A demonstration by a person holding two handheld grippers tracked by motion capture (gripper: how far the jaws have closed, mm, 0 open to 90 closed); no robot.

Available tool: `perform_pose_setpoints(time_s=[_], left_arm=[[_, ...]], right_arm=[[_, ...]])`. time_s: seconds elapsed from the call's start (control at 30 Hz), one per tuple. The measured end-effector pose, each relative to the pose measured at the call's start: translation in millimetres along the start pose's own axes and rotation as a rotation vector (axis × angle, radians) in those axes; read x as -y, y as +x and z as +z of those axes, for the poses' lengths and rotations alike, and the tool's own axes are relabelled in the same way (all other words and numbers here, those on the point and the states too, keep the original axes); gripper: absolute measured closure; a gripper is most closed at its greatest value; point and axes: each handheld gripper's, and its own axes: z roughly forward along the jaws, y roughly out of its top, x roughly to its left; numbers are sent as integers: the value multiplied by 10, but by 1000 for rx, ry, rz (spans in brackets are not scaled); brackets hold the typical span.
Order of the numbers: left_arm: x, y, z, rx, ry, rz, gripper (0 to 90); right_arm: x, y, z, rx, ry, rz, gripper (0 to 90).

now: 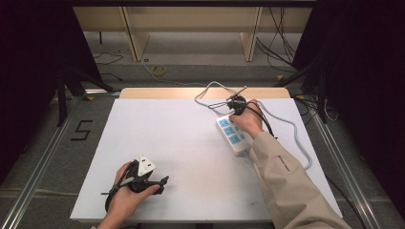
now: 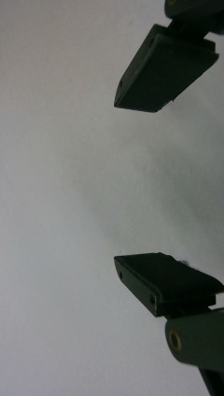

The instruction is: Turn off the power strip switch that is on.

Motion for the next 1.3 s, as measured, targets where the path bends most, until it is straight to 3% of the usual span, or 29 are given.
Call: perform_pose_setpoints(time_s=[1.3], left_arm=[[2, -3, 2, 0, 2, -2, 197]], right_arm=[[62, -2, -54, 6, -41, 14, 900]])
